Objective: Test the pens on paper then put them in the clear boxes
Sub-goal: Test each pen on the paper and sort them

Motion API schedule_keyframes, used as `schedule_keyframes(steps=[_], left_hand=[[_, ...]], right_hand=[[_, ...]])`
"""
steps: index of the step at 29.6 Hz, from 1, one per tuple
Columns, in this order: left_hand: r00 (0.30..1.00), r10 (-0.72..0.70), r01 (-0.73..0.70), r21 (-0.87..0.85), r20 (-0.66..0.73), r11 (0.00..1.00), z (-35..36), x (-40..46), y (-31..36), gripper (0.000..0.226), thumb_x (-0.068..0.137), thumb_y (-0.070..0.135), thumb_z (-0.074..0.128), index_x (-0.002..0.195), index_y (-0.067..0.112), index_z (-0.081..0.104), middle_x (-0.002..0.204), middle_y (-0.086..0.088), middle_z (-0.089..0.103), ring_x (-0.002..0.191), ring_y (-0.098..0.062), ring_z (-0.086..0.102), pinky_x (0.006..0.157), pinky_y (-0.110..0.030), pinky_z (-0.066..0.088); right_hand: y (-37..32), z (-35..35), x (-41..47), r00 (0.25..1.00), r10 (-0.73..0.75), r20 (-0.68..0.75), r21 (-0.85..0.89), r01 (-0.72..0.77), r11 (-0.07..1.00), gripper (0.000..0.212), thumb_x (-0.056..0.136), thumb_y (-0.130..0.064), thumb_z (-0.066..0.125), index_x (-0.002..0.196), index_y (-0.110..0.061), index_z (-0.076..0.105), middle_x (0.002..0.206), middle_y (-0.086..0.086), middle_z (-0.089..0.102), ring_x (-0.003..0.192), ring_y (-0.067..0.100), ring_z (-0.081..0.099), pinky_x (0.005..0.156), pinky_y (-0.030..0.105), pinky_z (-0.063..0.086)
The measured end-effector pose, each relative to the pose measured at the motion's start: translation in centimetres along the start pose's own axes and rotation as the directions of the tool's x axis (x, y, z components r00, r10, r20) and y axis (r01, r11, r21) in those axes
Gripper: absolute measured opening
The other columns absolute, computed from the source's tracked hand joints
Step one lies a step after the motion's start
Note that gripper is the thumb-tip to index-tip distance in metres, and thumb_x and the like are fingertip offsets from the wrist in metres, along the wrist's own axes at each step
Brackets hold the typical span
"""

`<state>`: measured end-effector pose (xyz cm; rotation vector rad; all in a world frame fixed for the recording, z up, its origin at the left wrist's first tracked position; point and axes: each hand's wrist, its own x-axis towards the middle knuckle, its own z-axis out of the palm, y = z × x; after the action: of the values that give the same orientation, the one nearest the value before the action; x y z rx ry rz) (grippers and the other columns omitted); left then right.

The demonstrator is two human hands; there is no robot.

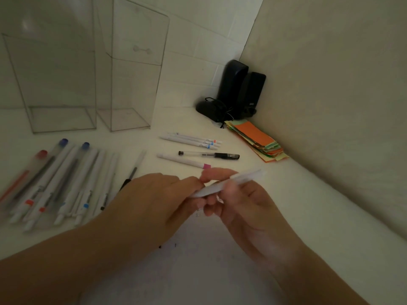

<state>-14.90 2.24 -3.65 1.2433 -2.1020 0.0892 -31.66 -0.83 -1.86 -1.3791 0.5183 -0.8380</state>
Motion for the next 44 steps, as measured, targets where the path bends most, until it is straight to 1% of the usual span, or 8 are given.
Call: schedule_keyframes(steps=[3, 6, 11, 15, 19, 26, 31, 44], left_hand=[[0.999, -0.033, 0.035, -0.070, 0.035, 0.997, 0.1, -0.2, -0.5, 0.039, 0.088, 0.059, 0.025, 0.095, 0.034, 0.054, 0.062, 0.016, 0.055, 0.052, 0.001, 0.048, 0.047, -0.012, 0.034], [0.980, -0.128, 0.146, -0.111, 0.151, 0.983, 0.3, -0.6, -1.4, 0.050, 0.069, 0.073, 0.026, 0.109, 0.048, 0.042, 0.089, 0.032, 0.052, 0.083, 0.006, 0.052, 0.071, -0.011, 0.040], [0.974, -0.019, 0.039, -0.084, 0.224, 0.996, 0.6, -0.7, -2.8, 0.067, 0.067, 0.084, 0.025, 0.105, 0.042, 0.061, 0.108, 0.027, 0.058, 0.100, 0.010, 0.047, 0.087, -0.020, 0.039], [0.969, -0.061, 0.082, -0.078, 0.238, 0.994, 0.6, -0.5, -3.1, 0.070, 0.063, 0.088, 0.023, 0.104, 0.046, 0.061, 0.109, 0.031, 0.055, 0.102, 0.007, 0.048, 0.088, -0.026, 0.042], [0.963, -0.079, 0.103, -0.079, 0.259, 0.992, 0.7, -0.5, -3.2, 0.073, 0.057, 0.091, 0.020, 0.103, 0.051, 0.059, 0.104, 0.039, 0.045, 0.102, 0.012, 0.044, 0.087, -0.020, 0.035], [0.953, -0.105, 0.131, -0.073, 0.284, 0.989, 0.7, -0.4, -3.2, 0.077, 0.054, 0.093, 0.018, 0.102, 0.050, 0.061, 0.103, 0.040, 0.043, 0.103, 0.011, 0.045, 0.092, -0.027, 0.040], [0.958, -0.111, 0.138, -0.086, 0.263, 0.987, 0.8, -0.4, -3.1, 0.071, 0.058, 0.091, 0.023, 0.100, 0.048, 0.062, 0.103, 0.036, 0.049, 0.102, 0.007, 0.049, 0.090, -0.035, 0.046], [0.931, -0.125, 0.149, -0.045, 0.344, 0.988, 0.3, -0.3, -2.7, 0.089, 0.047, 0.095, 0.007, 0.106, 0.050, 0.057, 0.107, 0.038, 0.043, 0.106, 0.014, 0.038, 0.095, -0.021, 0.033]], right_hand=[[-0.4, -0.9, -0.2, 0.990, -0.001, -0.141, -0.173, -0.024, 0.985, 0.032, 0.074, -0.050, 0.059, 0.077, -0.021, 0.072, 0.068, -0.001, 0.063, 0.063, 0.009, 0.054, 0.060, 0.021, 0.047], [-1.2, -3.1, -0.2, 0.938, 0.003, -0.347, -0.212, -0.081, 0.974, 0.025, 0.074, -0.041, 0.066, 0.062, -0.020, 0.065, 0.052, -0.001, 0.050, 0.049, 0.011, 0.044, 0.049, 0.021, 0.042], [-1.3, -5.5, 0.1, 0.859, 0.023, -0.512, -0.338, -0.226, 0.914, 0.021, 0.084, -0.013, 0.061, 0.069, -0.014, 0.047, 0.043, -0.003, 0.044, 0.041, 0.014, 0.033, 0.040, 0.021, 0.032], [-0.7, -4.7, 0.3, 0.895, 0.090, -0.436, -0.231, -0.208, 0.950, 0.019, 0.092, -0.014, 0.048, 0.084, -0.008, 0.064, 0.065, 0.010, 0.069, 0.055, 0.017, 0.059, 0.053, 0.023, 0.047], [0.0, -4.4, 0.3, 0.908, 0.013, -0.419, -0.452, -0.221, 0.864, 0.018, 0.076, -0.016, 0.071, 0.064, -0.016, 0.058, 0.056, -0.001, 0.062, 0.051, 0.008, 0.049, 0.052, 0.022, 0.038], [0.8, -3.9, 1.2, 0.896, -0.130, -0.425, -0.658, -0.207, 0.724, 0.035, 0.072, -0.002, 0.061, 0.053, -0.015, 0.035, 0.044, -0.008, 0.034, 0.041, 0.002, 0.031, 0.039, 0.013, 0.025], [1.2, -4.1, 1.3, 0.905, -0.135, -0.403, -0.687, -0.202, 0.698, 0.028, 0.073, -0.001, 0.060, 0.058, -0.008, 0.038, 0.047, -0.003, 0.031, 0.043, 0.003, 0.032, 0.039, 0.012, 0.023], [1.3, -4.0, 1.1, 0.919, -0.135, -0.370, -0.742, -0.205, 0.638, 0.029, 0.073, -0.002, 0.061, 0.057, -0.009, 0.038, 0.048, -0.002, 0.034, 0.047, 0.005, 0.033, 0.039, 0.013, 0.023]])
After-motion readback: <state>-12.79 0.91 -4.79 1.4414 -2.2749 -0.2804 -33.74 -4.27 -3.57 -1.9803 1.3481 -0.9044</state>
